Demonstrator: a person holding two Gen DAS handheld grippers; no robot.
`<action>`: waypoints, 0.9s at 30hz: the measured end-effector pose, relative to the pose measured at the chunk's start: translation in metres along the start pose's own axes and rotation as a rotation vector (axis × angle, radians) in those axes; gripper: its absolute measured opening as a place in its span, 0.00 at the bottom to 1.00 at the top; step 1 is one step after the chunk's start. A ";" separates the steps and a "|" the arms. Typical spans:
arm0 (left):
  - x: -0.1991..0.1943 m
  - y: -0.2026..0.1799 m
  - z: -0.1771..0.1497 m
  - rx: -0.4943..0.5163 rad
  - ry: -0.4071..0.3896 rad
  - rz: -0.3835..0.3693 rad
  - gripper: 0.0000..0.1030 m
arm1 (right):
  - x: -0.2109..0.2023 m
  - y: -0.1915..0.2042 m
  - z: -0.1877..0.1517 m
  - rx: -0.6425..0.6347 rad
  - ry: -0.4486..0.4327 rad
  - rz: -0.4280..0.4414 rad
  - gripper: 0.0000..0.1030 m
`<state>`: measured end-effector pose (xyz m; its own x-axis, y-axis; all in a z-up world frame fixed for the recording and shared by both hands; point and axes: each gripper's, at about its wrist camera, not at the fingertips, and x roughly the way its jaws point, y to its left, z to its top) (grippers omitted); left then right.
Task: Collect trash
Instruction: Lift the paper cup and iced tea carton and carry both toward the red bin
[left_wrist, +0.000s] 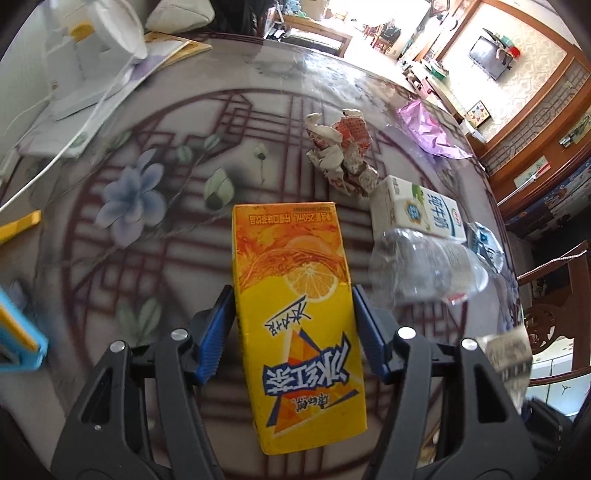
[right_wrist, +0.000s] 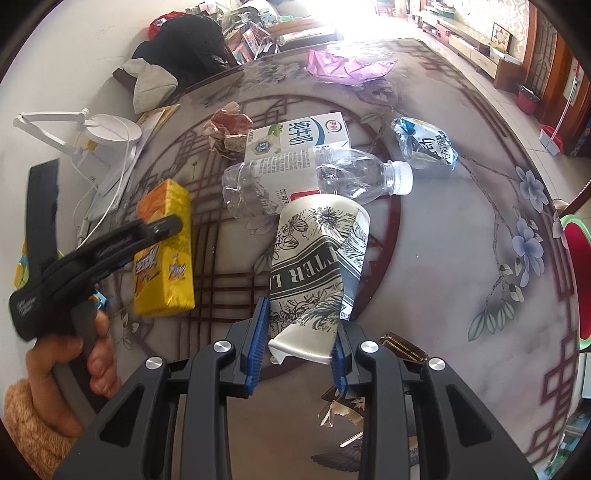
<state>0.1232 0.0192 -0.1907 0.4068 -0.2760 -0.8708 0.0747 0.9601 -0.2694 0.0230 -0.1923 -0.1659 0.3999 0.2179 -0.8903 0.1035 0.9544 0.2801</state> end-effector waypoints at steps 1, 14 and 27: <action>-0.005 0.001 -0.004 -0.005 -0.003 0.000 0.59 | 0.000 0.000 -0.001 -0.002 0.002 0.001 0.27; -0.045 0.001 -0.033 0.013 -0.054 0.035 0.59 | -0.015 0.008 -0.005 -0.045 -0.044 -0.001 0.27; -0.065 -0.022 -0.039 0.057 -0.099 0.026 0.59 | -0.032 -0.001 -0.011 -0.047 -0.085 0.000 0.27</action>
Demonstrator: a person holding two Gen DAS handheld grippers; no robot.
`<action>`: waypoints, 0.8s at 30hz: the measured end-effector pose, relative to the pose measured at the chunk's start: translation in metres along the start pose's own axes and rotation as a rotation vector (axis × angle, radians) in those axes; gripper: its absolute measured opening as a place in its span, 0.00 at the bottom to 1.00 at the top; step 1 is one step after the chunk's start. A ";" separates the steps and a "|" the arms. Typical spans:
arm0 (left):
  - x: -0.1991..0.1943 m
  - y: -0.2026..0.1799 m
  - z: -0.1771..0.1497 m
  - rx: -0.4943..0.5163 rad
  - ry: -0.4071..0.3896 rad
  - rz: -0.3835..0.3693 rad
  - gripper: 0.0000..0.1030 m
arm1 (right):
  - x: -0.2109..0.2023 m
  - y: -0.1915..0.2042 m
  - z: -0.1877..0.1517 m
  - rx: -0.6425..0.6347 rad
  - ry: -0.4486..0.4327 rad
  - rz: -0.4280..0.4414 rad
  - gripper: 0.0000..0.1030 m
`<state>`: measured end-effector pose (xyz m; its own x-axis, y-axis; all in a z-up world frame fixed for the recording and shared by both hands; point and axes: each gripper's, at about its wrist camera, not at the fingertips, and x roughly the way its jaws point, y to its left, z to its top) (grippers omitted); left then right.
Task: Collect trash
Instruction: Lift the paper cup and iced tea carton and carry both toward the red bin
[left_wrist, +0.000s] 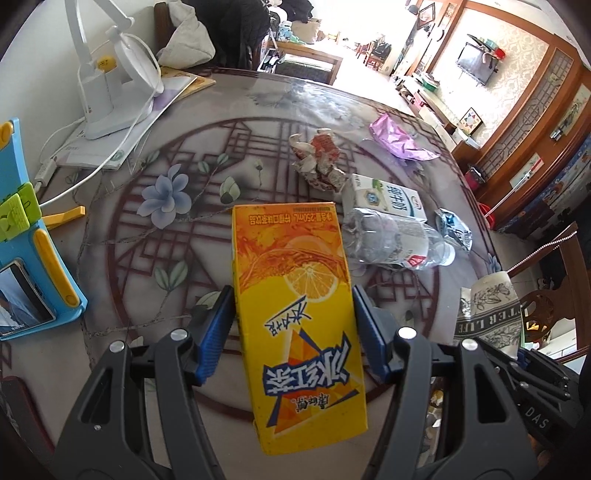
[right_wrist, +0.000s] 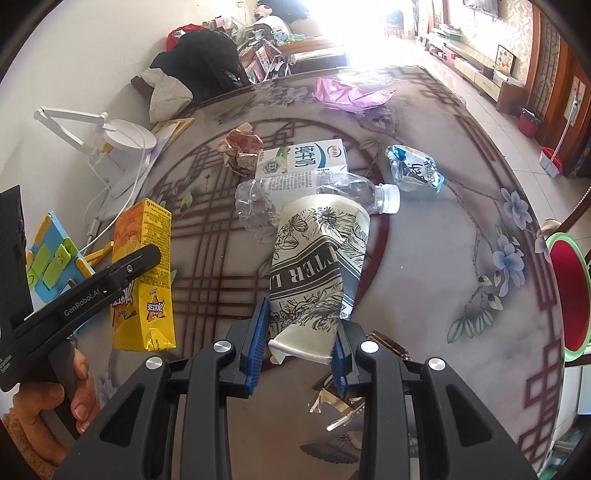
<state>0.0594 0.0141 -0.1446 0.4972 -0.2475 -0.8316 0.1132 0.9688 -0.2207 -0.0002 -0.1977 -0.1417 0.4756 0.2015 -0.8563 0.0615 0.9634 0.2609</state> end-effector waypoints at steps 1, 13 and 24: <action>0.000 -0.002 -0.001 0.002 0.000 -0.001 0.59 | -0.001 -0.002 0.000 0.003 -0.002 0.000 0.27; 0.001 -0.028 -0.007 0.036 0.011 -0.002 0.59 | -0.013 -0.024 -0.005 0.031 -0.021 0.003 0.27; 0.006 -0.062 -0.014 0.078 0.023 0.000 0.59 | -0.023 -0.058 -0.011 0.080 -0.030 0.004 0.27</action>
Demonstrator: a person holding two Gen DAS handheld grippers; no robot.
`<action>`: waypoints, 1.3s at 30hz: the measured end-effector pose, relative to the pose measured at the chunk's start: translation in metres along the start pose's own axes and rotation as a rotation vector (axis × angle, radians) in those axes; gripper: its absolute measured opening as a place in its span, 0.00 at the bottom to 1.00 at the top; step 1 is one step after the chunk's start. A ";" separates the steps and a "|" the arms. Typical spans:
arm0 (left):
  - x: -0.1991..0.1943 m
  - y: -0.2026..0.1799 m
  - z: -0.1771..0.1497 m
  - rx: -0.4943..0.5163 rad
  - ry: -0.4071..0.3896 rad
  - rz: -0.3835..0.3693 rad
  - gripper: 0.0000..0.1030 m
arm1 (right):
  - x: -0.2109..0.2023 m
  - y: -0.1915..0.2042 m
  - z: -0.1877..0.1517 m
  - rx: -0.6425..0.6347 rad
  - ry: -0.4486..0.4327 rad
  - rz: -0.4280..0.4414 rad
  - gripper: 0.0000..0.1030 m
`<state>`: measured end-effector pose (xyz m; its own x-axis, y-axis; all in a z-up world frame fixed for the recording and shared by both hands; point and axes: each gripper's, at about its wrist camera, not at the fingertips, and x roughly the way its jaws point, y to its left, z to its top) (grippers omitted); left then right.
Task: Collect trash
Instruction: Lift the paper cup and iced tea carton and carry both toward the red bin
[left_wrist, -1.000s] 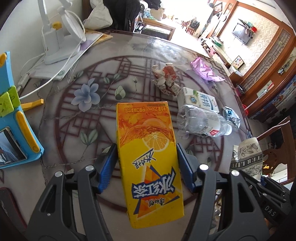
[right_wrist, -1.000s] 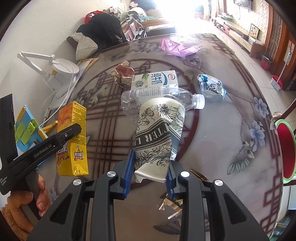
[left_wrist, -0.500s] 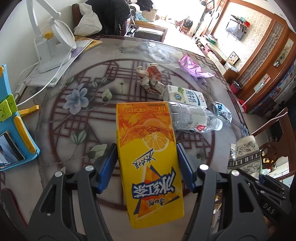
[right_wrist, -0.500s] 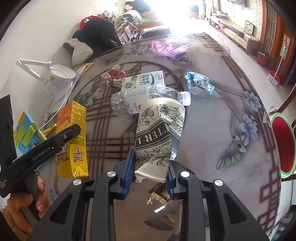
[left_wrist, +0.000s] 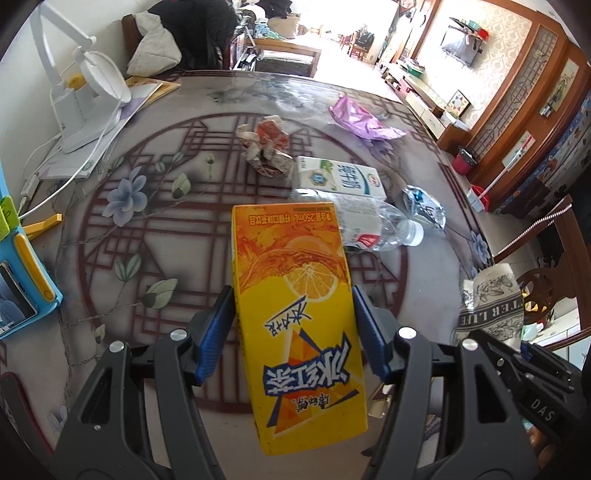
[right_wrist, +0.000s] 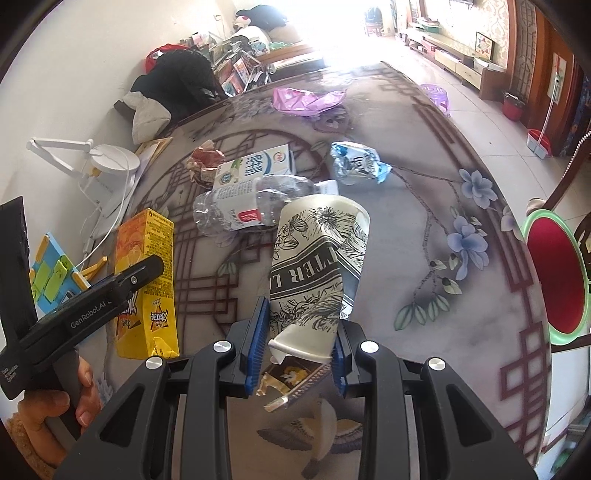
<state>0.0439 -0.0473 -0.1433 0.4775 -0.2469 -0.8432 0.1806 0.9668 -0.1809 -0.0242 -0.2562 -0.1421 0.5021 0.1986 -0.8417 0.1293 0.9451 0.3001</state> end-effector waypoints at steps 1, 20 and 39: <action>0.001 -0.002 0.000 0.002 0.004 0.000 0.59 | -0.002 -0.004 0.000 0.004 -0.002 -0.002 0.27; 0.004 -0.094 0.001 0.068 -0.016 -0.034 0.59 | -0.032 -0.089 0.009 0.061 -0.027 -0.024 0.27; 0.012 -0.181 -0.007 0.136 -0.021 -0.043 0.59 | -0.061 -0.176 0.010 0.126 -0.058 -0.044 0.27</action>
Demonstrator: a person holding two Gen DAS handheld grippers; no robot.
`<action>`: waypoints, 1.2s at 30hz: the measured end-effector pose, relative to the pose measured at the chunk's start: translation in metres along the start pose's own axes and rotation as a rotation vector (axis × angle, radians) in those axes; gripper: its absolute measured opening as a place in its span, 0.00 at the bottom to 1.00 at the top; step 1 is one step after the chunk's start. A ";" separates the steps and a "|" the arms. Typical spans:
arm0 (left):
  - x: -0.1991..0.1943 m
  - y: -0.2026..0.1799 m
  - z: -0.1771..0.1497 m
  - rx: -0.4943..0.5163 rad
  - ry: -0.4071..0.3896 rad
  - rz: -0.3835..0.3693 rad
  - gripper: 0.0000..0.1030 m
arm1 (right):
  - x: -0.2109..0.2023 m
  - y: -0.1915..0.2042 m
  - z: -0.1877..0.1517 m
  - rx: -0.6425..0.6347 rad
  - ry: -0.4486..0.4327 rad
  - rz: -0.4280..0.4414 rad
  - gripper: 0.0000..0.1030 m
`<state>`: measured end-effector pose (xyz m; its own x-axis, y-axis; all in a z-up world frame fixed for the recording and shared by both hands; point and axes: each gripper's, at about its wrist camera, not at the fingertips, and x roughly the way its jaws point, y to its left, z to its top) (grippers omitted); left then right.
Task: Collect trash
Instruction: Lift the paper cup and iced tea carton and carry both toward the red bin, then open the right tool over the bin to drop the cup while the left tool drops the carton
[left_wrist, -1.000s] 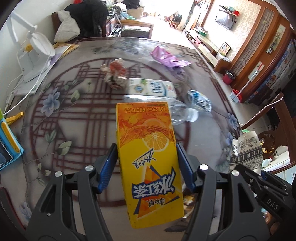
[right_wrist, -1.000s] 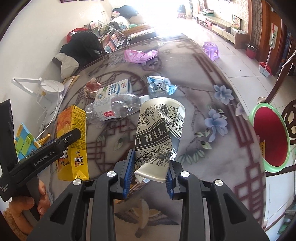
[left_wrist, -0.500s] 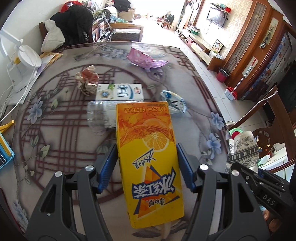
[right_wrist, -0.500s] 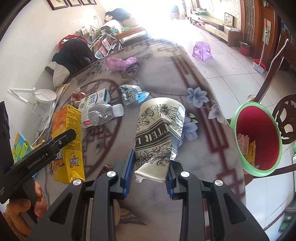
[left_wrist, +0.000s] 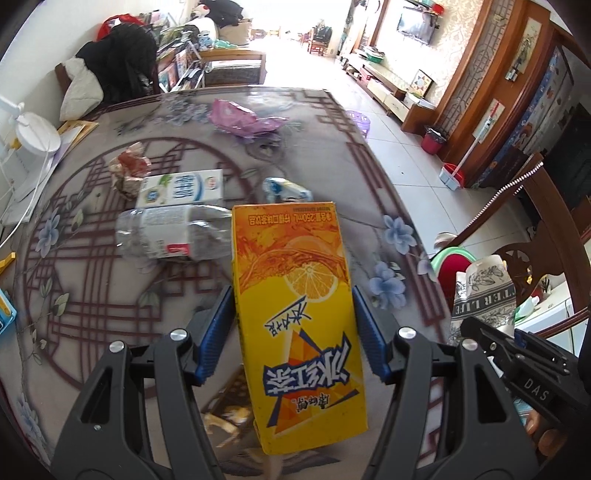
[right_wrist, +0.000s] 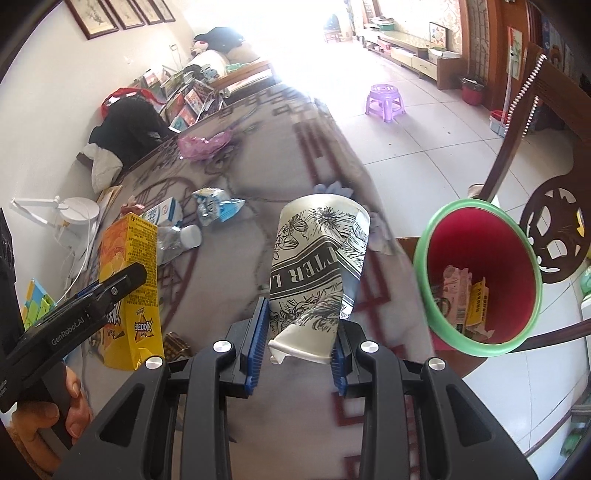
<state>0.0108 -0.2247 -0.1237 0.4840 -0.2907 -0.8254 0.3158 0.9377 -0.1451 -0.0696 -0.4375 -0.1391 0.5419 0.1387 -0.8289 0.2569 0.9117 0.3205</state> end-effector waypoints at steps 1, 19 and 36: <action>0.001 -0.007 0.001 0.010 0.000 -0.001 0.59 | -0.002 -0.006 0.000 0.007 -0.003 -0.004 0.27; 0.033 -0.115 0.014 0.155 0.036 -0.065 0.59 | -0.022 -0.142 0.014 0.199 -0.037 -0.137 0.27; 0.060 -0.205 0.028 0.319 0.071 -0.196 0.59 | -0.021 -0.220 0.024 0.302 -0.048 -0.248 0.50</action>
<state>-0.0019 -0.4397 -0.1277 0.3350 -0.4345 -0.8360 0.6406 0.7557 -0.1361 -0.1180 -0.6504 -0.1809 0.4689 -0.0967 -0.8780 0.6051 0.7593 0.2395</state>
